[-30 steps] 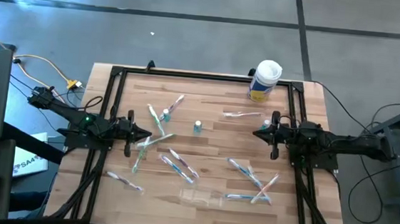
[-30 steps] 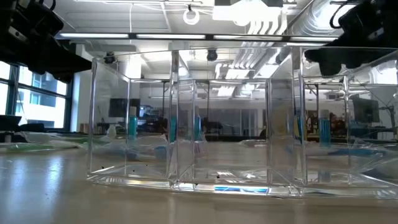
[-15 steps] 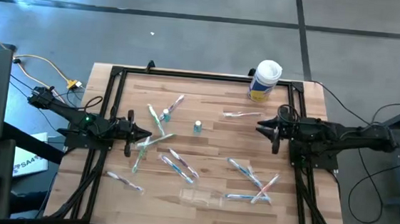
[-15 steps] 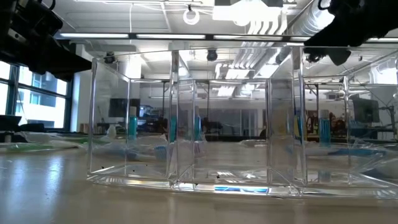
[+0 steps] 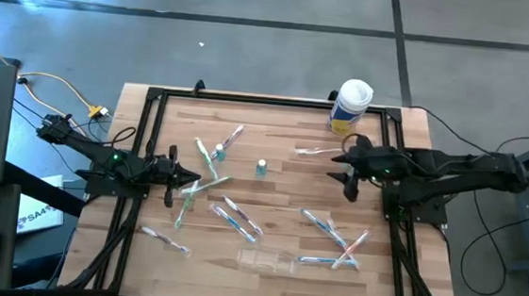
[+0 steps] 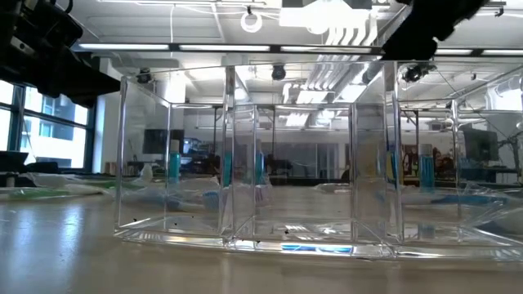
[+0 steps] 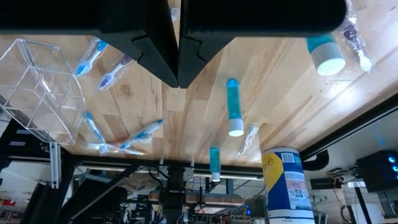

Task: Pick & Place toothbrushing station
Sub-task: Put the orange toothbrush into the transparent organizer

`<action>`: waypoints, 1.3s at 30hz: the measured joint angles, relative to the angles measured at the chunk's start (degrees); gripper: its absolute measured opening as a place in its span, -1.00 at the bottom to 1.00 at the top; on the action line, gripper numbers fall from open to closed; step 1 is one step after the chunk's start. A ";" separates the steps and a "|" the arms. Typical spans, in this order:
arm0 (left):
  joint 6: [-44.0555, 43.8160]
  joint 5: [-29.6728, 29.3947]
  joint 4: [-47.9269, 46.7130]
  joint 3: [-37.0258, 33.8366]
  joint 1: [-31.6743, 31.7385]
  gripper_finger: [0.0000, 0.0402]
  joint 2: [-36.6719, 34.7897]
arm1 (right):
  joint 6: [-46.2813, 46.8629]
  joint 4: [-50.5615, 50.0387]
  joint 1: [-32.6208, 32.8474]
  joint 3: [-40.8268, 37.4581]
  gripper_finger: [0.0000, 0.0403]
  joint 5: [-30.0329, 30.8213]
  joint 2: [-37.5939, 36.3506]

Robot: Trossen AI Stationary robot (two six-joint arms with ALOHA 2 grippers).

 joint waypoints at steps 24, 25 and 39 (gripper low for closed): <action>0.00 0.03 -0.24 0.03 0.00 -0.98 -0.01 | -29.27 -6.05 -25.75 14.49 0.19 -10.71 38.66; 0.00 0.02 -0.26 0.03 0.00 -0.98 -0.01 | -30.98 -5.77 -25.94 14.49 0.19 -10.72 39.80; 0.00 0.03 -0.35 0.03 0.00 -0.98 0.00 | -34.84 -1.85 -29.04 14.47 0.19 -10.52 50.27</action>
